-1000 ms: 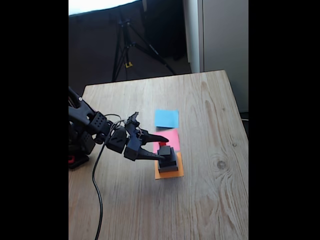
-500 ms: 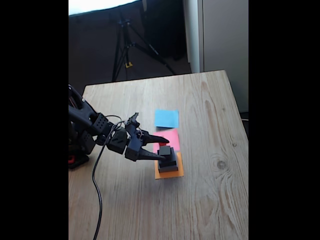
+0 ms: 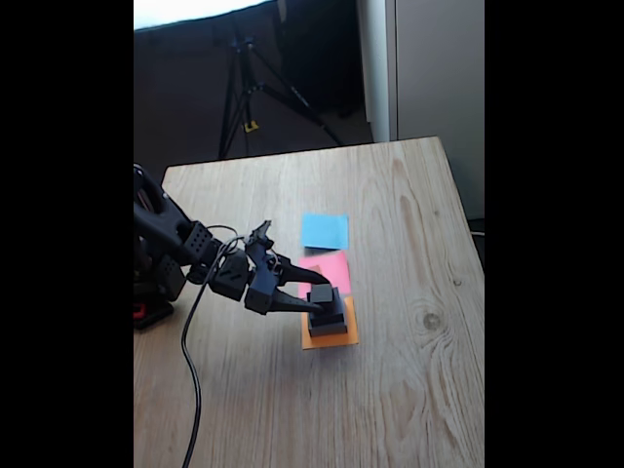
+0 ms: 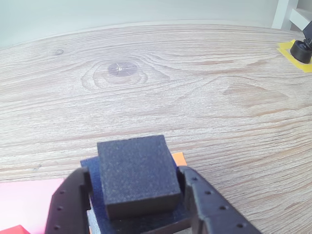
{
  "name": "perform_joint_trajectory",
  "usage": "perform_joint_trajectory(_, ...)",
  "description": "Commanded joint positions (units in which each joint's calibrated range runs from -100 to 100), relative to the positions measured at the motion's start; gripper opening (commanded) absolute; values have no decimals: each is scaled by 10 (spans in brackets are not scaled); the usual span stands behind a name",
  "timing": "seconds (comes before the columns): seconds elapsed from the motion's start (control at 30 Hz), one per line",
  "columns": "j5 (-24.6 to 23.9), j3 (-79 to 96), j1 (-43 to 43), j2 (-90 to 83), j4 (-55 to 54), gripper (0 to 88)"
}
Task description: Tower of hanoi
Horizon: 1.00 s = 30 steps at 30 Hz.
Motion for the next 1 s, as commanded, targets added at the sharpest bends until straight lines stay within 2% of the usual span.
perform_joint_trajectory(0.0, 9, 0, -9, -4, -15, 155)
perform_joint_trajectory(0.27, 9, 2, -10, -6, -15, 94)
perform_joint_trajectory(0.63, 9, 5, -18, -28, -7, 74)
perform_joint_trajectory(0.97, -41, -1, -46, -132, 94, 59)
